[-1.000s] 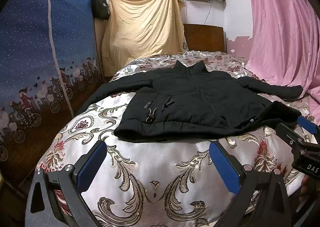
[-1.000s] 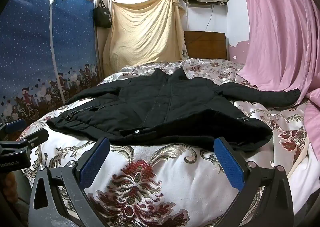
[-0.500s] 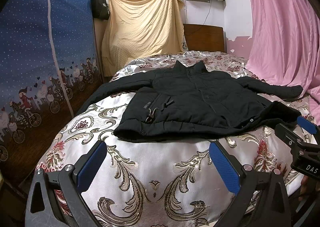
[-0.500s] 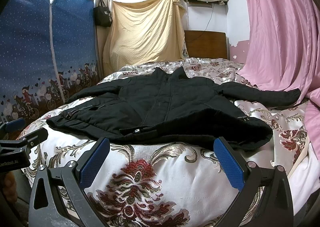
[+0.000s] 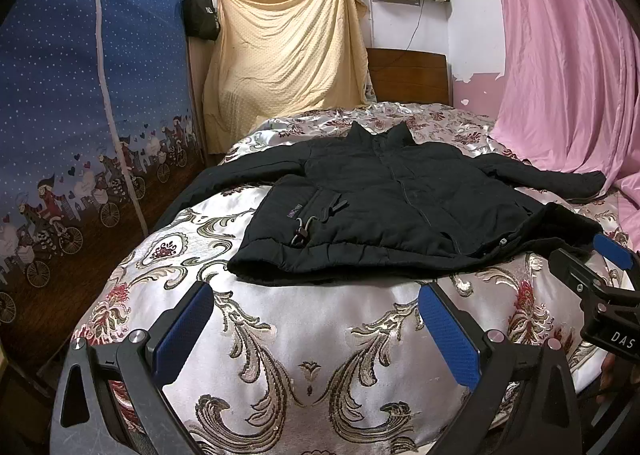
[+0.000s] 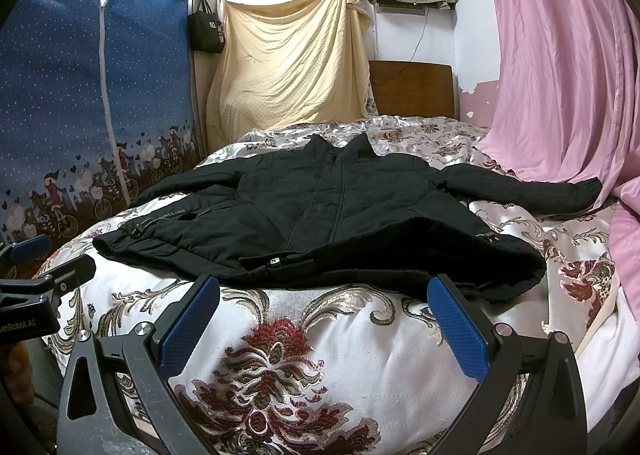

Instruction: Fold large clothes

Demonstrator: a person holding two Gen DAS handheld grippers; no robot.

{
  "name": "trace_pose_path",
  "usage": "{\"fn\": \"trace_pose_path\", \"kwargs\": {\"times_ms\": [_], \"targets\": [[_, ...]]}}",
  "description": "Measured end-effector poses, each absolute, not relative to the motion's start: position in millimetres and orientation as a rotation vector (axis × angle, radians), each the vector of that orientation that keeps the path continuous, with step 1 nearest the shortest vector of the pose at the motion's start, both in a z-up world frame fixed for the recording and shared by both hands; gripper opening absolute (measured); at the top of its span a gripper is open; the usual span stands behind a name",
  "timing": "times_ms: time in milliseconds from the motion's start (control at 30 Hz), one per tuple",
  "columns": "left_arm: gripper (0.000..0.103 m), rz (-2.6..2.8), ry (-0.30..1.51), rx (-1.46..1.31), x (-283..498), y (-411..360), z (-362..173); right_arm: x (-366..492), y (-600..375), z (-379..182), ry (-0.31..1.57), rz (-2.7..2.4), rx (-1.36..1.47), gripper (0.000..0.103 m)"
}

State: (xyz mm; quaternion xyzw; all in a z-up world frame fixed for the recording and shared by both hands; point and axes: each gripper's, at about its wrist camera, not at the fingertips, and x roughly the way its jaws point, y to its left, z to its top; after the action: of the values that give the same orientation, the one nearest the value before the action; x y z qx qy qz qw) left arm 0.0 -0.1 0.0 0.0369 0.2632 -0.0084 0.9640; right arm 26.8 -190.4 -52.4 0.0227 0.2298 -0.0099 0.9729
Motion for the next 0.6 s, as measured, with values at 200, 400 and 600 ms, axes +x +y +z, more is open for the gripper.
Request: {"fn": "trace_pose_path", "kwargs": {"times_ms": [200,400,600], "targets": [[0.103,-0.017,0.532,0.074,0.0,-0.1,0.0,26.6,-190.2,-52.5,0.464,-0.02,0.045,0.102],[0.103,-0.018,0.533,0.074,0.0,-0.2,0.0,27.1,-190.1,-53.0,0.464,-0.02,0.045,0.102],[0.103,-0.018,0.533,0.074,0.0,-0.2,0.0,27.7,-189.9,-53.6,0.466,-0.019,0.044,0.102]]}}
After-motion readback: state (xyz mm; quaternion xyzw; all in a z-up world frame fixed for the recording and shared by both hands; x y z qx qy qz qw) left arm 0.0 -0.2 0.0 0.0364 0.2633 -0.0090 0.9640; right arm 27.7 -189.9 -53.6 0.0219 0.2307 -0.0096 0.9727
